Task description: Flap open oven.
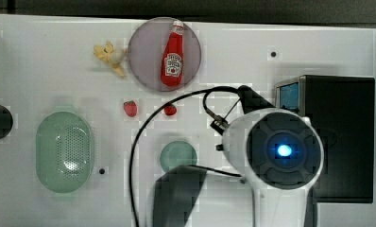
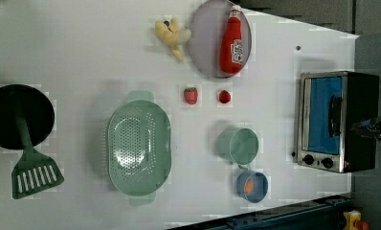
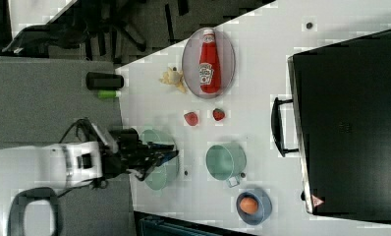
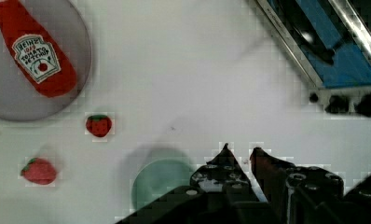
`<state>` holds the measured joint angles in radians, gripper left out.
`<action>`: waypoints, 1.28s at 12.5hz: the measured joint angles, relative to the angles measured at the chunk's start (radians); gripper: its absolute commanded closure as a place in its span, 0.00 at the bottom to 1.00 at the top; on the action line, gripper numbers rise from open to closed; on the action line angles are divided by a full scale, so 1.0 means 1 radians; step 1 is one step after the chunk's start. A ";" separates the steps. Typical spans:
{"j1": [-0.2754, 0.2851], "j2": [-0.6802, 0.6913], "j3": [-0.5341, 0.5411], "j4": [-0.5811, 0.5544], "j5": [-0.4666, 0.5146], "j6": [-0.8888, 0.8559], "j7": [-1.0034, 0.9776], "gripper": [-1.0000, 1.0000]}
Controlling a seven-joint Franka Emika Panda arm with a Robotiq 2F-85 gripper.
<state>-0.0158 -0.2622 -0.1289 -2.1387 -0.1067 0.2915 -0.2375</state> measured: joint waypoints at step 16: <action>-0.032 0.328 -0.343 -0.045 0.007 0.352 -0.844 0.82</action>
<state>-0.0482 0.0662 -0.4719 -2.1836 -0.0997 0.6436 -1.0820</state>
